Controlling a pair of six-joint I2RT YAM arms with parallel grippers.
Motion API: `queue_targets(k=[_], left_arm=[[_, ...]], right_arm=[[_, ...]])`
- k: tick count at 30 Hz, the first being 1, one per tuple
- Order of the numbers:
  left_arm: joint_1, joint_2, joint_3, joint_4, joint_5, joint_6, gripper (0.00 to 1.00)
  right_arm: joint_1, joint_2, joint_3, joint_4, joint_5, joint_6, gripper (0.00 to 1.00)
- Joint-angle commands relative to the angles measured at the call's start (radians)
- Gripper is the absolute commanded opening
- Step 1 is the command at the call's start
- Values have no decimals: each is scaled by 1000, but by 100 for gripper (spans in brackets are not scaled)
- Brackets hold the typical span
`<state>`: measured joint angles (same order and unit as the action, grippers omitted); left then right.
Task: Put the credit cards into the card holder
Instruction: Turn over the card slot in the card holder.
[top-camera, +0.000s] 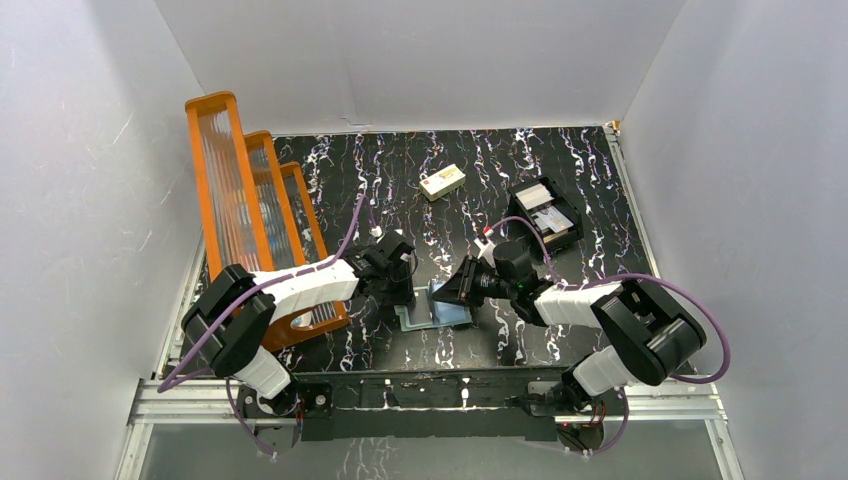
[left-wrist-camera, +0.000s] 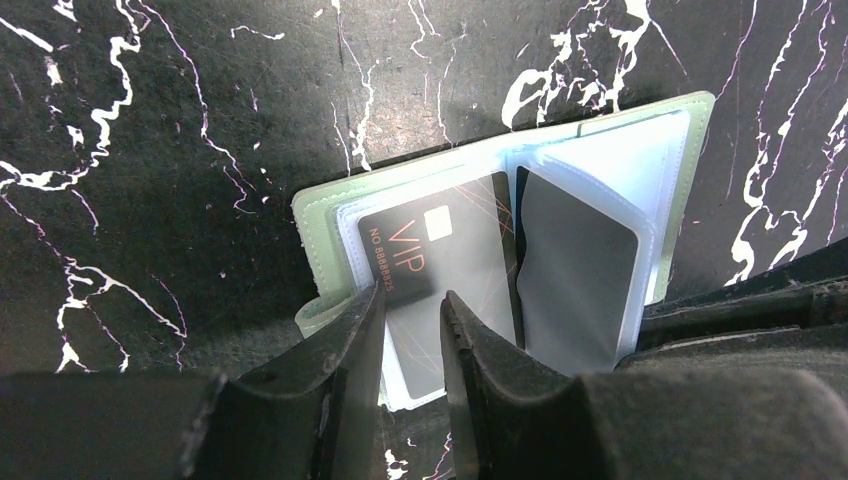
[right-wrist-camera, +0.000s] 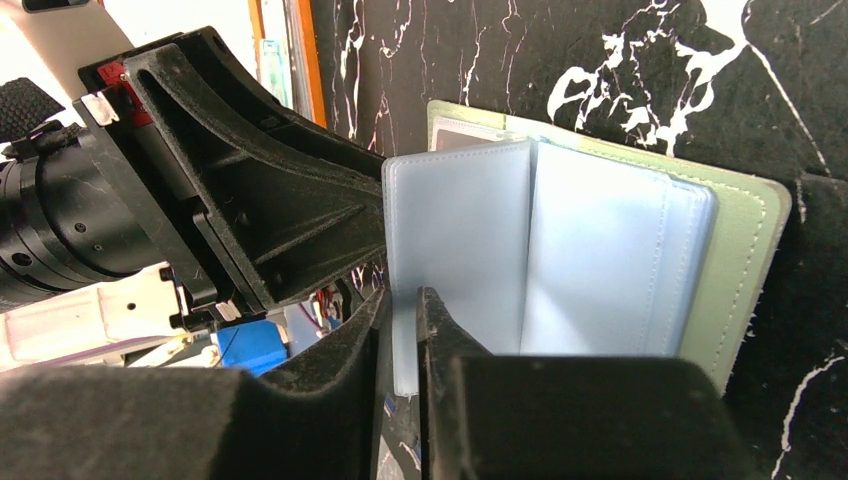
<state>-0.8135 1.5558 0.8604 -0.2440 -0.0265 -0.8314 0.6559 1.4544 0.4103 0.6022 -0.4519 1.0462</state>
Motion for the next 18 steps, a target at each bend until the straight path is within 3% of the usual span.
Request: queue_targets(k=[1,8,11,15,18], left_arm=[[0,-40,6,-44,-9,3,27],[1,-44,18,-56,-14,6,27],[1,-48,27,-60,-8,3,28],[1,-61,55,-70,-6,3,29],[2,-72,64,-76,-11,3,29]], right_arm=[[4,10,-4,51,-11,3,20],[4,33,-23,121,-21,24,6],[5,70,-38,199,-45,62,6],[4,110,-53,289,-72,102,15],[5,119,-53,304,-73,106,12]])
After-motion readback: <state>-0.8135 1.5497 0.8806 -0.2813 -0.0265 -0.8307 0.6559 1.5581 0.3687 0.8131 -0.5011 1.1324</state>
